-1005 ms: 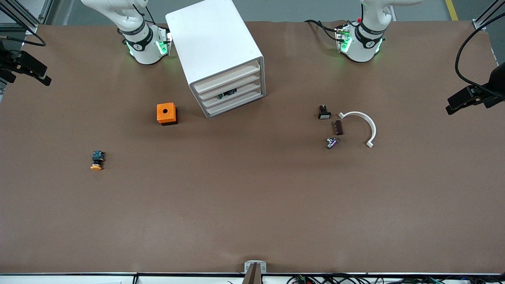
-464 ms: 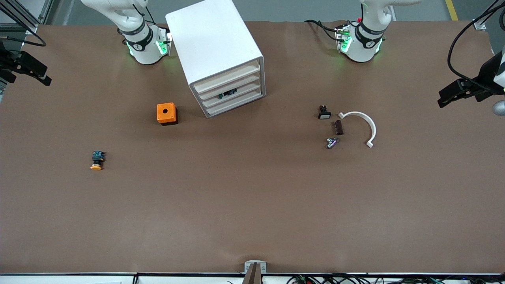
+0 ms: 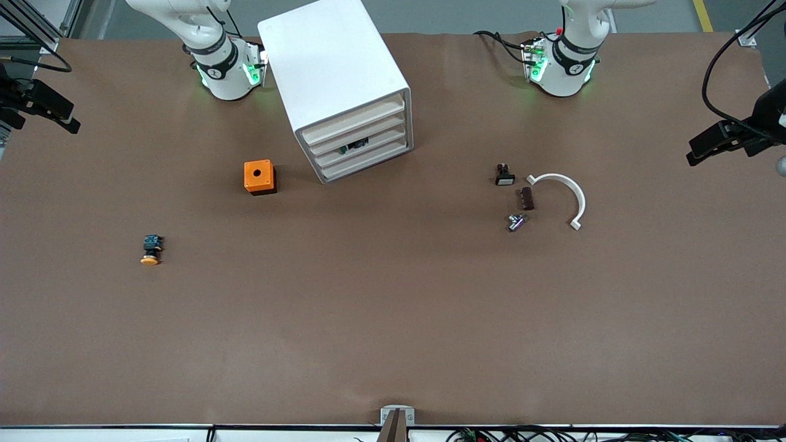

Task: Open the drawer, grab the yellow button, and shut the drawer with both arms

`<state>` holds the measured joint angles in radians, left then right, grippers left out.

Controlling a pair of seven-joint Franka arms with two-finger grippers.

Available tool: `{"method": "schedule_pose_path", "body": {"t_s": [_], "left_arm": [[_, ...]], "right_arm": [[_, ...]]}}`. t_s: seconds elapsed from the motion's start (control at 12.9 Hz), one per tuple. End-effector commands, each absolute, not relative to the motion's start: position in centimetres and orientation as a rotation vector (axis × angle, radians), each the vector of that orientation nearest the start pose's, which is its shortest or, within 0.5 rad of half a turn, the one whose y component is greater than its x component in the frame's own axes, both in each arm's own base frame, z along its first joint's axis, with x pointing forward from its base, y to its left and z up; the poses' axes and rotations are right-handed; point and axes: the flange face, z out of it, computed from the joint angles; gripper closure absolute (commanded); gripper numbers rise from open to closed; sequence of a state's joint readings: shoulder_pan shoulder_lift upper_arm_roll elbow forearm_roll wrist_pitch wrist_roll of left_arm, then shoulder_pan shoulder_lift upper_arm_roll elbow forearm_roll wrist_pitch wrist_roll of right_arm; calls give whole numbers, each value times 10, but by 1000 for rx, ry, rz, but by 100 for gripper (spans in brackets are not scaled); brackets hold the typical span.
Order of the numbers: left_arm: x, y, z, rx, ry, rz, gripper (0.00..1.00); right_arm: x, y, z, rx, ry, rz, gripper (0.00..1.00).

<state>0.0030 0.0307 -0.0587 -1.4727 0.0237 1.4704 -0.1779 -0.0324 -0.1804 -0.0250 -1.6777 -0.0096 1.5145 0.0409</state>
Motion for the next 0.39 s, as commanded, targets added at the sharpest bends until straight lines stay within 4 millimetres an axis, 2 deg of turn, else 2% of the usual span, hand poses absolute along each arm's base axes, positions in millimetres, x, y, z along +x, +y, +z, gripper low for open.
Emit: {"method": "schedule_pose_path", "body": {"t_s": [0.0,0.31], "left_arm": [[535,-47,639,-3124,-142,5,0],[536,-46,643,-3127,-128,-33,0]], "right_arm": [[492,-30,668,-3131,151,-36,0],[492,-30,668,-3130,148,-34,0]]}}
